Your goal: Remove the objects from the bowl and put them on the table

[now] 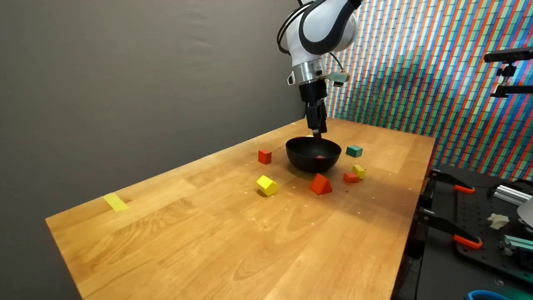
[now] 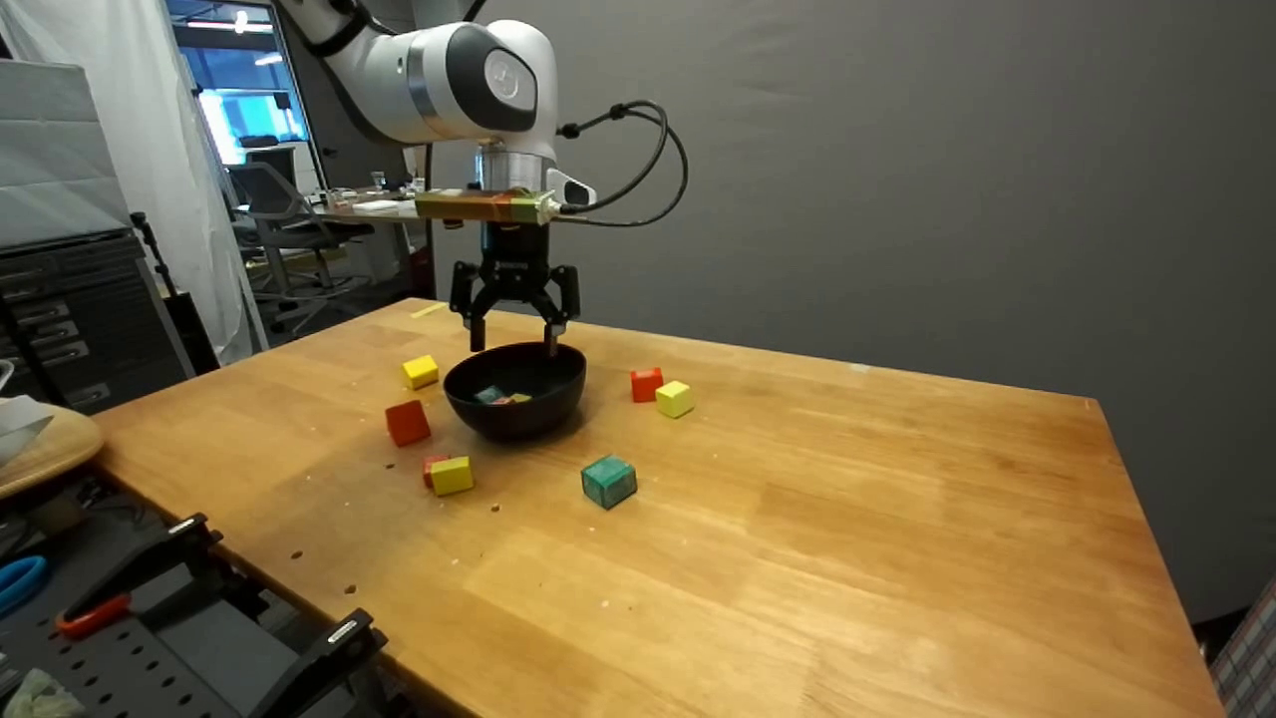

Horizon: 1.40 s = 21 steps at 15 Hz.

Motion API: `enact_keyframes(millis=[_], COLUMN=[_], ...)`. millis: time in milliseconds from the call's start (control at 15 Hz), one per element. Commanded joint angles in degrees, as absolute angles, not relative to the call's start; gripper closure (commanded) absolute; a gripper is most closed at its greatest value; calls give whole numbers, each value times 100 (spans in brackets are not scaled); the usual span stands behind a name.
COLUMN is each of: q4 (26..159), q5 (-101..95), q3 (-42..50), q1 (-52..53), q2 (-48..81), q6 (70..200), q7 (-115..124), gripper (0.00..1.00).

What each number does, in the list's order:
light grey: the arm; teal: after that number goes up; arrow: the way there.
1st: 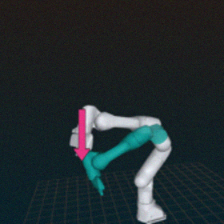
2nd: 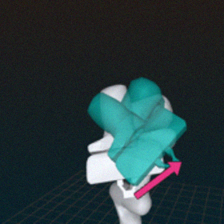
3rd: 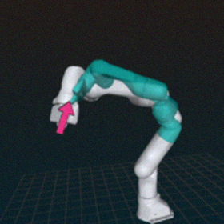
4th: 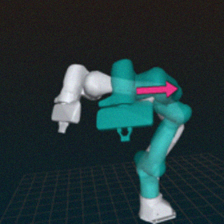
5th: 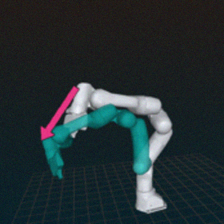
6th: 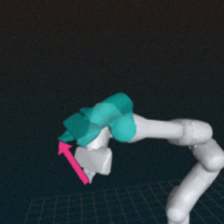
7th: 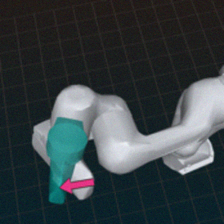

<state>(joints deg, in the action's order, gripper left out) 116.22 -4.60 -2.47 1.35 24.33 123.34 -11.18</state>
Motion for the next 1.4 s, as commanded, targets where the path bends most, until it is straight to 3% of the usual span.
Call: enact_keyframes(millis=[0, 1200, 1267, 1333], q4=[11604, 11509, 11512, 11535], q5=[-302, -60, -101, -123], q3=[-304, -301, -275, -261], q1=[263, 439, 460, 468], q2=[2736, 3427, 3406, 3369], q6=[12626, 12810, 12778, 12788], q7=[-554, 252, 287, 297], gripper=[0, 0, 25, 28])
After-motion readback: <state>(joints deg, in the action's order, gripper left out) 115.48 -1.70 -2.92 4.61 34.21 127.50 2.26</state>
